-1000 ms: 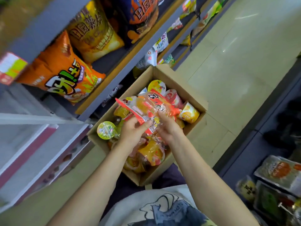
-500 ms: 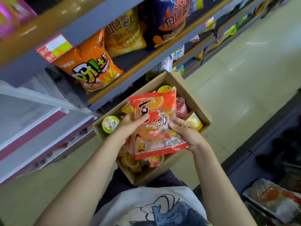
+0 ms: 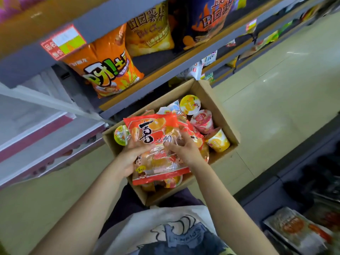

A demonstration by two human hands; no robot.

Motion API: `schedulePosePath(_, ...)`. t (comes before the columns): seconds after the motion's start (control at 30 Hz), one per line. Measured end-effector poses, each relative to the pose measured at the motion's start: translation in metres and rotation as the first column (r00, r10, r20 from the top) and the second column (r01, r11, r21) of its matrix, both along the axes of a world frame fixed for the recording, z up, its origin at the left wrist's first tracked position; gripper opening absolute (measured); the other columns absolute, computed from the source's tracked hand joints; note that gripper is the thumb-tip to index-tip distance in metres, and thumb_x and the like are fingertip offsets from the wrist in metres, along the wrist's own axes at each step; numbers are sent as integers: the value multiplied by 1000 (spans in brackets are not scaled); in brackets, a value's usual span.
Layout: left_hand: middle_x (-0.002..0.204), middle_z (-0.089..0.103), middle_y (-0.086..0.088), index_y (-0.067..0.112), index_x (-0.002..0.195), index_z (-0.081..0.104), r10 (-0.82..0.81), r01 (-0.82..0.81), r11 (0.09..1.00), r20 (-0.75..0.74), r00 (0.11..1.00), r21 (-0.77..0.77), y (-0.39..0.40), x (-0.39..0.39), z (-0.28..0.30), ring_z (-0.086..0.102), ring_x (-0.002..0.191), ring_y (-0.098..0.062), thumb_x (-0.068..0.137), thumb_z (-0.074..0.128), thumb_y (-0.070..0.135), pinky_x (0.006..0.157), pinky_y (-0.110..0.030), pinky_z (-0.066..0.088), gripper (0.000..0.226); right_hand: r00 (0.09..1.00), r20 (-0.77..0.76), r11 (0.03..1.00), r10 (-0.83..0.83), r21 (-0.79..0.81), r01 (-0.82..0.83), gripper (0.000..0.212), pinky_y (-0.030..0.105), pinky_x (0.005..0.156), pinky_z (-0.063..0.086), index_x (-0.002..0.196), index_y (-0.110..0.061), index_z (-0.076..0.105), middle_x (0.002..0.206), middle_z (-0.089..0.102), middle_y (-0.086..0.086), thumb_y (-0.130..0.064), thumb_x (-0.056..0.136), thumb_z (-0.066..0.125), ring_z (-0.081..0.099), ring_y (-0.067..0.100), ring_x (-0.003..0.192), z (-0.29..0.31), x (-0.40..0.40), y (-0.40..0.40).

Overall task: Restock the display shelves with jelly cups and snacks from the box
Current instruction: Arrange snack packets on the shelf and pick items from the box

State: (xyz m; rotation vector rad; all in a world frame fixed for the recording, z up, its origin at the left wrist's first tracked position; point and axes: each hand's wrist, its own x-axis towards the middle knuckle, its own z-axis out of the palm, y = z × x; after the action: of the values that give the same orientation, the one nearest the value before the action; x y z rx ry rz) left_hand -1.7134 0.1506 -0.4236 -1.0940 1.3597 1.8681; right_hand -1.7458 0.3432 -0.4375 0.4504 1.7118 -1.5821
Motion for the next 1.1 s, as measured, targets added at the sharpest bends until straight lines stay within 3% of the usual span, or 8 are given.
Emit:
schedulePosePath(0.13, 112, 68, -5, 33, 123, 45, 45, -45, 998, 16, 999, -38, -8, 7, -7, 69, 93, -21, 74, 80, 21, 68, -34, 55, 62, 997, 48, 994, 68, -87, -64, 42, 40, 91, 58, 122, -22, 60, 113, 73, 0, -28, 85, 78, 70, 20, 104, -11, 4, -3)
schedulePosePath(0.23, 103, 75, -6, 24, 113, 59, 82, -81, 995, 23, 996, -55, -14, 13, -16, 73, 90, -25, 71, 82, 19, 67, -34, 56, 48, 993, -3, 993, 118, 7, -118, 23, 29, 85, 56, 106, -14, 68, 97, 74, -2, -27, 89, 75, 70, 12, 90, -12, -5, 1)
schedulePosePath(0.33, 96, 77, -10, 14, 95, 66, 97, -93, 993, 50, 994, -74, -16, 18, -27, 73, 92, -30, 60, 85, 22, 75, -39, 57, 41, 993, -85, 979, -86, 176, 100, 9, 37, 74, 57, 95, -18, 66, 86, 71, 5, -21, 90, 73, 68, 19, 77, -20, -21, 10)
schedulePosePath(0.43, 105, 76, -8, 15, 111, 68, 92, -87, 992, 61, 994, -87, -19, 24, -40, 72, 101, -29, 52, 91, 32, 97, -51, 52, 66, 983, -97, 934, -154, 310, 176, 29, 39, 75, 60, 117, -19, 61, 93, 70, 5, -20, 90, 72, 69, 19, 77, -39, -38, 18)
schedulePosePath(0.57, 109, 76, -6, 21, 118, 66, 146, -143, 988, 52, 988, -66, -22, 33, -56, 70, 106, -30, 55, 93, 33, 101, -56, 49, 70, 999, -27, 937, -27, 347, 34, 52, 37, 79, 59, 136, -26, 52, 109, 68, 7, -14, 90, 70, 69, 22, 94, -66, -49, 7)
schedulePosePath(0.7, 117, 73, 2, 32, 123, 64, 170, -168, 983, 31, 985, -80, -25, 37, -62, 67, 113, -27, 55, 95, 48, 102, -55, 48, 76, 994, -77, 884, -82, 455, 108, 29, 26, 60, 54, 116, -21, 59, 103, 66, 0, -11, 91, 69, 68, 18, 86, -79, -57, -11)
schedulePosePath(0.87, 114, 74, -1, 26, 124, 64, 184, -182, 980, 15, 983, -79, -25, 33, -55, 72, 104, -26, 74, 85, 36, 98, -53, 52, 55, 987, -111, 848, -113, 507, 155, 29, 46, 74, 61, 72, -24, 61, 84, 74, 6, 0, 89, 60, 72, 30, 81, -84, -66, -12)
schedulePosePath(1.1, 115, 74, -1, 27, 123, 65, 189, -192, 978, -54, 981, -77, -36, 31, -35, 70, 108, -28, 58, 92, 49, 101, -54, 49, 74, 947, -292, 886, -130, 395, 244, 26, 38, 59, 57, 71, -16, 59, 69, 69, 11, 4, 87, 58, 67, 26, 62, -31, -58, -3)
